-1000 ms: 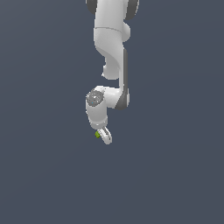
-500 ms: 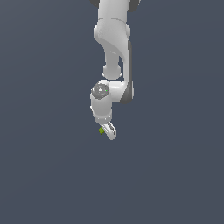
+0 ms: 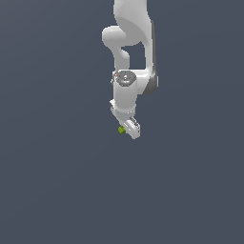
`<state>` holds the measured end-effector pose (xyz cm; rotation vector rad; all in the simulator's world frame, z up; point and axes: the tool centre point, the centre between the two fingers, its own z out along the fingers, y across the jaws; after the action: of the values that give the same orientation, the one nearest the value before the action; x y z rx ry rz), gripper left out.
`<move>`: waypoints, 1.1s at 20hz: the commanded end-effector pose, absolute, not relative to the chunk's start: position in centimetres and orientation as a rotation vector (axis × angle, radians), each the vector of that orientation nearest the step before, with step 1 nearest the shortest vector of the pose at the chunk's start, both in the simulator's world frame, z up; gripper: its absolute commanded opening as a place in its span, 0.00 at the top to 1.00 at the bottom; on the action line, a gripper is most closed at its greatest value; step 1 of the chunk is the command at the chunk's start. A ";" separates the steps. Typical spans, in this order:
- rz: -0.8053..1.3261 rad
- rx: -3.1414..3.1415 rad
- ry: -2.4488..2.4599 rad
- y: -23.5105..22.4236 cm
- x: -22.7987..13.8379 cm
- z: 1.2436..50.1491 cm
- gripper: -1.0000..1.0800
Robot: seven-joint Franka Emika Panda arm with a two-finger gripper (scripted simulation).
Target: Pick up the object and move it to a goal position.
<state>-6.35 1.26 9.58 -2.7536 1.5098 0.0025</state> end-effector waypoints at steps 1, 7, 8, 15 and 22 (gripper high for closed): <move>0.002 -2.753 1.509 3.0 -7.5 11.4 1.00; 0.000 -2.755 1.510 7.2 -10.0 15.9 1.00; 0.000 -2.755 1.510 7.8 -10.4 16.6 1.00; -0.002 -2.756 1.511 11.4 -12.4 20.5 1.00; -0.002 -2.756 1.511 13.4 -13.4 22.6 1.00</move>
<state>-13.21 13.06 22.23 -2.7560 1.5094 -0.0030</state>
